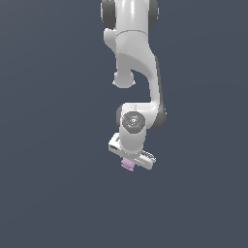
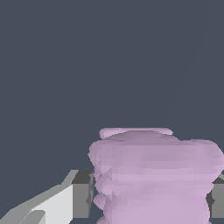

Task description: Pick up the object and move it to a goal position.

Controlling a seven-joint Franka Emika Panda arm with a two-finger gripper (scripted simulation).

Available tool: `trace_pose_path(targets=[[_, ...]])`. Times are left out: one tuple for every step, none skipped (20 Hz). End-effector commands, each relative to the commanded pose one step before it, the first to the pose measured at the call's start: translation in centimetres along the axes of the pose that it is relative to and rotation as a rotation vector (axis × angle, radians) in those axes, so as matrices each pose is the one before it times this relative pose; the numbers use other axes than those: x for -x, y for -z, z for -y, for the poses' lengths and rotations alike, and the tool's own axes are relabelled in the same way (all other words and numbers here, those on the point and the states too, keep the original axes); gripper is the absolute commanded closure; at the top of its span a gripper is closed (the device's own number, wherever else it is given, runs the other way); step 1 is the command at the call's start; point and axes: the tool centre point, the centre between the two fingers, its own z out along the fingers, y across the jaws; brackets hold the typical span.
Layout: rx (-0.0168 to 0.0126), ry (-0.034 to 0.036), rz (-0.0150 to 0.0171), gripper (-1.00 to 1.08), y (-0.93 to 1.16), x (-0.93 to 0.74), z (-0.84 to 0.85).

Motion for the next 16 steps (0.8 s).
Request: trace_pose_path(targets=[[-0.00026,-0.00002,-0.00051,1.08,0.244,-0.024,-0.066],[0.00000,0.00000,0.00000,1.08,0.201,-0.008,-0.068],[0.00000,0.00000,0.00000,1.08,0.260,-0.010,-0.088],[0.00000,0.00000,0.00000,1.08,0.320,-0.012,-0.108],[0.00000,0.00000,0.00000,1.08,0.381,-0.015,-0.129],[0.00000,0.00000,0.00000,1.08,0.443,-0.018,-0.150],[0.00000,0.00000,0.00000,1.08,0.507,-0.020,-0.171],[0.00000,0.00000,0.00000,1.08,0.573,-0.023,-0.193],[0.00000,0.00000,0.00000,1.08,0.642,-0.027,-0.216],[0.00000,0.00000,0.00000,1.08,0.713,-0.030,-0.239],[0.00000,0.00000,0.00000,1.08,0.787,-0.034,-0.264],[-0.00043,-0.00001,0.00054,1.08,0.843,-0.043,-0.292],[0.00000,0.00000,0.00000,1.08,0.930,-0.042,-0.310],[0.00000,0.00000,0.00000,1.08,0.992,-0.046,-0.329],[0.00000,0.00000,0.00000,1.08,1.049,-0.051,-0.347],[0.00000,0.00000,0.00000,1.08,1.100,-0.056,-0.363]])
